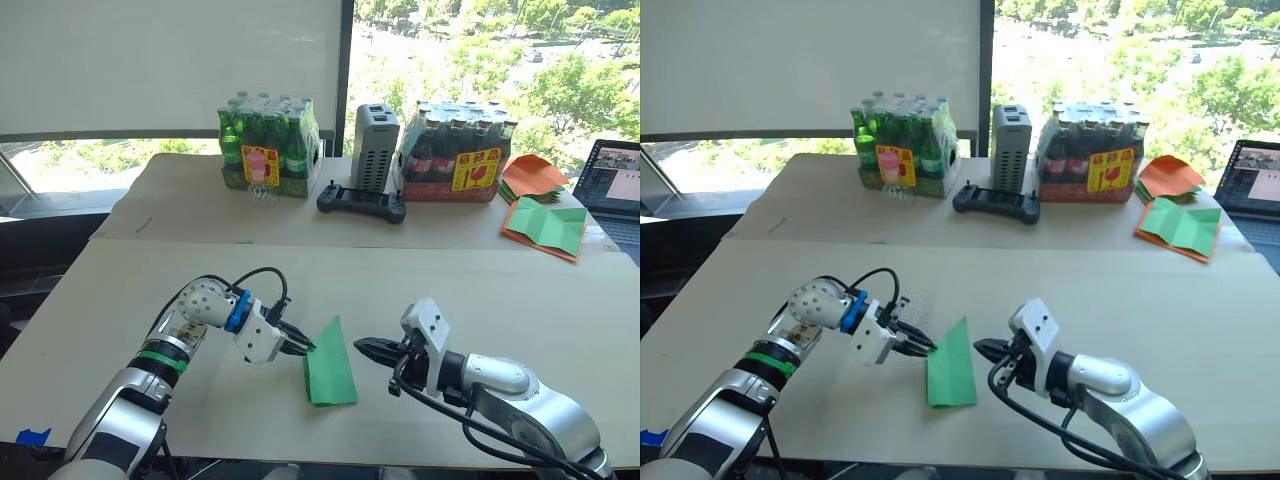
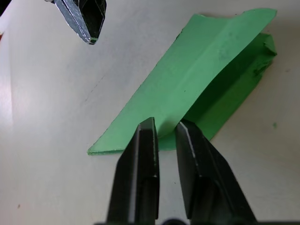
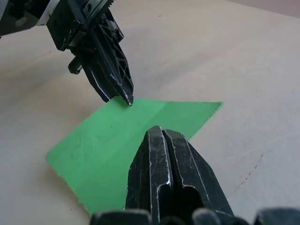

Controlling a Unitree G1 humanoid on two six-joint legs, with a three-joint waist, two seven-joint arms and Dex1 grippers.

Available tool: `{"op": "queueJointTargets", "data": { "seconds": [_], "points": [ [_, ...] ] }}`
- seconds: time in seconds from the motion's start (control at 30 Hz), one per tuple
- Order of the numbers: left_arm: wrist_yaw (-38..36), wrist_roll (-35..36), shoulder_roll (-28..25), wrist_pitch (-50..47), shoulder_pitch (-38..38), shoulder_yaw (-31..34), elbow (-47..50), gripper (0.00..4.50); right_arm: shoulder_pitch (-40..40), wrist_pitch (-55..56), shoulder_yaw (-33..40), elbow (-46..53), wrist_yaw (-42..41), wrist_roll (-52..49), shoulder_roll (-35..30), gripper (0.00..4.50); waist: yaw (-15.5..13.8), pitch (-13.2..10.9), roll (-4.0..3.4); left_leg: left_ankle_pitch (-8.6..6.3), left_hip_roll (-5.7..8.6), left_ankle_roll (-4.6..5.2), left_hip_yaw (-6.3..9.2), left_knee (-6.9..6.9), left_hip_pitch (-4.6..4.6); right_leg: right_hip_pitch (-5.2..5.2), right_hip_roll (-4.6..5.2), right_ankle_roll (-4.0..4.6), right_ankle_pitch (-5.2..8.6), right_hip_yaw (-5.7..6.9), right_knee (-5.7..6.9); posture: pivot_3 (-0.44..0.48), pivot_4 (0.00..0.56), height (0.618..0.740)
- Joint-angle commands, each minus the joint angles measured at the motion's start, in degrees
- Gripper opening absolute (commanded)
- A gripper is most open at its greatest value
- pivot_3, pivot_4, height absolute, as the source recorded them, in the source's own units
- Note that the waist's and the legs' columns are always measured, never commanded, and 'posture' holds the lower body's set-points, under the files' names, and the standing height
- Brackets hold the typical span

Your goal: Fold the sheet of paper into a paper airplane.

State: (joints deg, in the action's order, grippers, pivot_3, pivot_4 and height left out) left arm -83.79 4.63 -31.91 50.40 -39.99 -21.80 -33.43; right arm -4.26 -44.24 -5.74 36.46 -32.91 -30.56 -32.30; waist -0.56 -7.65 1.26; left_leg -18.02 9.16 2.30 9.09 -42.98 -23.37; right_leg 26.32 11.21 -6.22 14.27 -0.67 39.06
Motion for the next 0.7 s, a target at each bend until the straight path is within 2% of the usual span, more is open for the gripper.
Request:
{"op": "queueJointTargets", "data": {
  "seconds": [0.03,0.2,0.3,0.33,0.47,0.53,0.67,0.7],
  "points": [
    [1.09,-0.95,-0.34,2.19,-0.70,-0.27,0.06,0.03,-0.83,0.65,0.88,1.55,0.54,-0.35,0.44,0.00,0.01,0.00,0.00,0.00,0.00,0.00,0.00,0.00,0.00,0.00,0.00,0.00,0.00,0.00,0.00,0.000,0.150,0.675],
    [3.50,-3.24,-0.77,2.92,0.04,-0.40,-0.23,0.03,-2.07,0.60,1.74,0.38,2.41,-0.06,1.61,0.00,0.04,0.00,0.00,0.00,0.00,0.00,0.00,0.00,0.01,0.00,0.00,0.00,0.00,-0.01,0.00,0.000,0.150,0.675],
    [7.67,-7.34,-2.86,-2.40,1.34,0.85,2.34,0.03,-3.69,1.73,3.46,-1.40,4.83,1.23,2.85,0.00,0.18,0.00,0.00,0.00,0.00,0.00,-0.01,0.00,0.02,0.00,0.00,0.00,0.00,-0.02,0.01,0.000,0.150,0.675],
    [9.83,-8.02,-3.31,-6.92,2.12,1.86,4.95,0.03,-4.18,2.28,4.05,-1.90,5.67,1.89,3.17,0.00,0.23,0.00,0.00,0.00,-0.01,0.00,-0.01,0.00,0.01,0.01,-0.01,0.00,0.00,-0.03,0.02,0.000,0.150,0.675],
    [16.18,-9.78,-5.54,-38.18,8.44,5.88,23.88,0.03,-5.07,3.63,5.40,-2.37,7.76,3.49,4.42,0.00,0.59,0.00,-0.01,0.00,0.01,0.00,0.00,0.00,-0.01,0.09,-0.07,-0.01,0.01,-0.06,0.16,0.000,0.150,0.675],
    [15.97,-9.58,-6.63,-43.75,11.93,5.58,30.86,0.03,-4.91,4.23,4.78,-2.02,7.36,4.29,4.25,0.00,0.88,0.00,-0.01,0.00,0.00,0.00,0.00,0.01,0.02,0.11,-0.10,-0.02,0.01,-0.06,0.23,0.000,0.150,0.675],
    [18.14,-9.43,-6.44,-48.95,15.45,5.38,36.63,0.03,-4.54,5.17,2.89,-2.07,6.13,6.05,3.58,0.00,1.07,0.00,-0.02,0.03,-0.01,-0.05,0.00,0.01,0.06,0.12,-0.13,-0.01,0.01,-0.07,0.26,0.000,0.150,0.675],
    [18.43,-9.16,-6.37,-49.86,16.06,5.46,37.42,0.56,-4.50,5.61,2.35,-2.12,5.66,6.64,3.29,0.00,1.06,0.00,-0.02,0.04,-0.01,-0.07,0.00,0.01,0.06,0.12,-0.13,-0.01,0.01,-0.07,0.26,0.000,0.150,0.675]
  ]
}}
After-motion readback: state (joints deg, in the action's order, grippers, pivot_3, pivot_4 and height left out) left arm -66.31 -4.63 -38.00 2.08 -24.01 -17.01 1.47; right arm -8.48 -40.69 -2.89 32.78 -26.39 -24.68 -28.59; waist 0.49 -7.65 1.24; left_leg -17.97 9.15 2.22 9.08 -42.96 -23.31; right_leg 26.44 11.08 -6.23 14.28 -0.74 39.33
